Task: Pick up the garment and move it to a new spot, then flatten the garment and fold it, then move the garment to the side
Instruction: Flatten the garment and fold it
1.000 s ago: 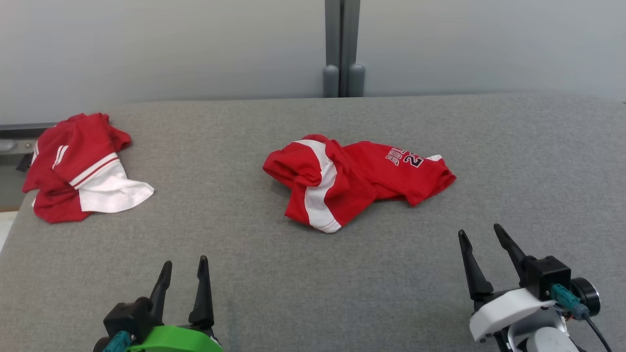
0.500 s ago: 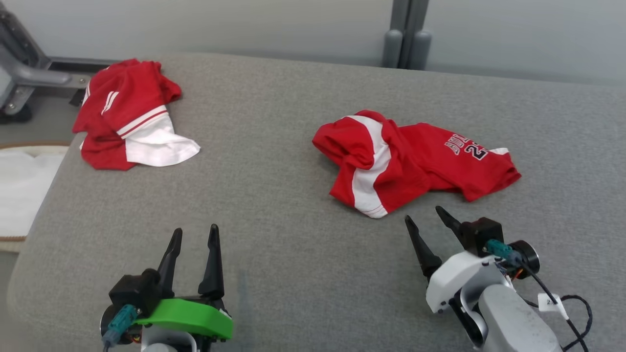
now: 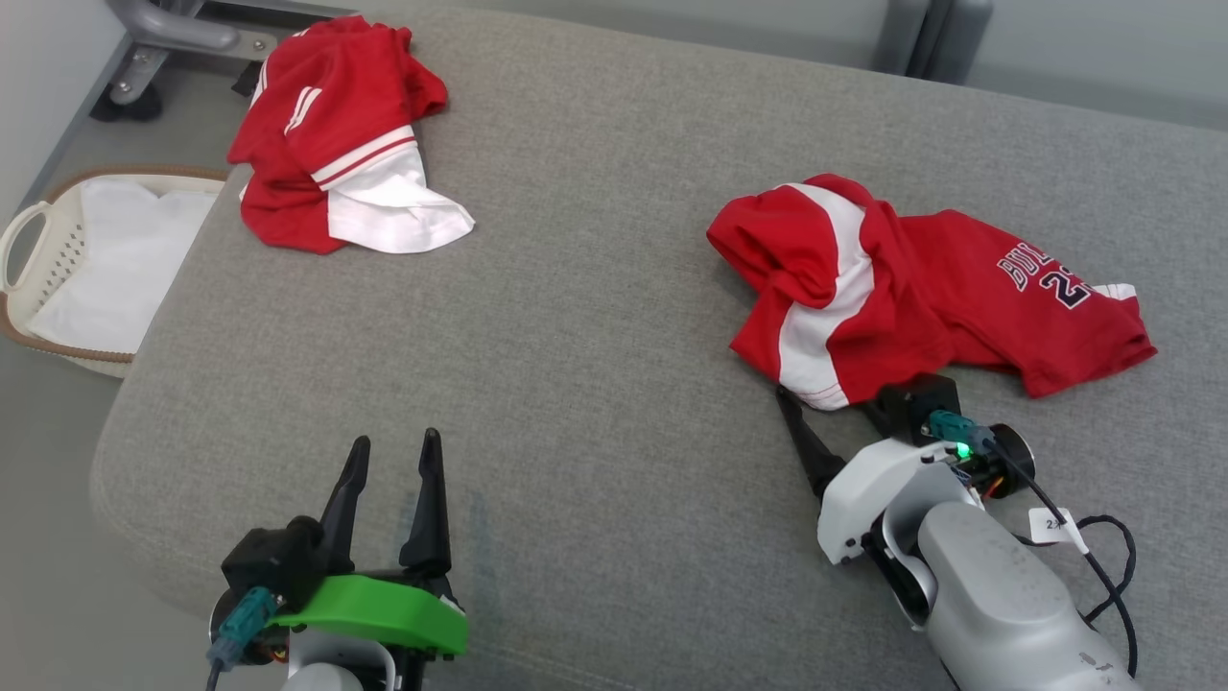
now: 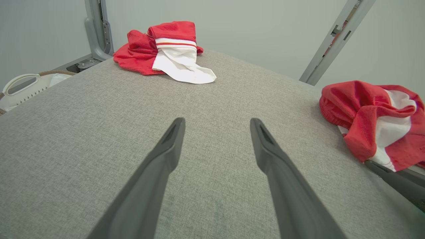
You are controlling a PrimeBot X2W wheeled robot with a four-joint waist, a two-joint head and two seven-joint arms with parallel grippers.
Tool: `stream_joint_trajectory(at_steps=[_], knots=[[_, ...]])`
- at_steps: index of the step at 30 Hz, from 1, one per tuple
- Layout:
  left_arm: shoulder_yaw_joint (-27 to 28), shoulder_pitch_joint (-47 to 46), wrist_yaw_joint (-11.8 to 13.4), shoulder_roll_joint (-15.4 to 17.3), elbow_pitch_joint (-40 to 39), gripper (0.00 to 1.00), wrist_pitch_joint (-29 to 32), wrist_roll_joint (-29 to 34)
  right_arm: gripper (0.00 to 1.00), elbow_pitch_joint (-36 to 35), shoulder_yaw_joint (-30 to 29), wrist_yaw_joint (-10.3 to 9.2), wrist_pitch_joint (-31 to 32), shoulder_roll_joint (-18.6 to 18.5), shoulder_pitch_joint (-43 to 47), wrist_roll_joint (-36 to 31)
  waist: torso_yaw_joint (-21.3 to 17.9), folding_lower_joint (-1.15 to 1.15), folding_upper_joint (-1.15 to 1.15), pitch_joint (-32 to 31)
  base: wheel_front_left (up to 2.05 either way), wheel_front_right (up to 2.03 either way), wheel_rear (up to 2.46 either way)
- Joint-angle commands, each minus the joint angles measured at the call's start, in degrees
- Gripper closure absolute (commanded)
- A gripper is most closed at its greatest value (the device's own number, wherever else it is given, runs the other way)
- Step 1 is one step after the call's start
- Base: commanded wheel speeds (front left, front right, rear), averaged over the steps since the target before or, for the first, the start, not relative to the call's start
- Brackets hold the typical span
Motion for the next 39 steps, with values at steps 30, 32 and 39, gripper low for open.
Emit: stream_joint_trajectory(at_steps=[30,32,39], knots=[[0.6,0.2,-0.3,0.1,0.2,0.00,0.0,2.1,1.00,-21.8,-9.5,-0.09,2.4,-3.5,12.1,-7.9,-17.5,0.00,0.00,-2.6,0.00,0.00,0.00],[0.5,0.0,-0.4,0.1,0.2,0.00,0.0,2.2,1.00,-20.8,-9.7,-0.08,2.9,-4.9,11.4,-9.5,-17.6,0.00,0.00,-2.4,0.00,0.00,0.00],[0.0,-0.3,-0.6,0.1,0.5,0.00,0.0,2.4,1.00,-16.2,-12.1,-0.08,2.5,-8.8,9.1,-13.4,-17.5,0.00,0.00,-2.3,0.00,0.00,0.00]])
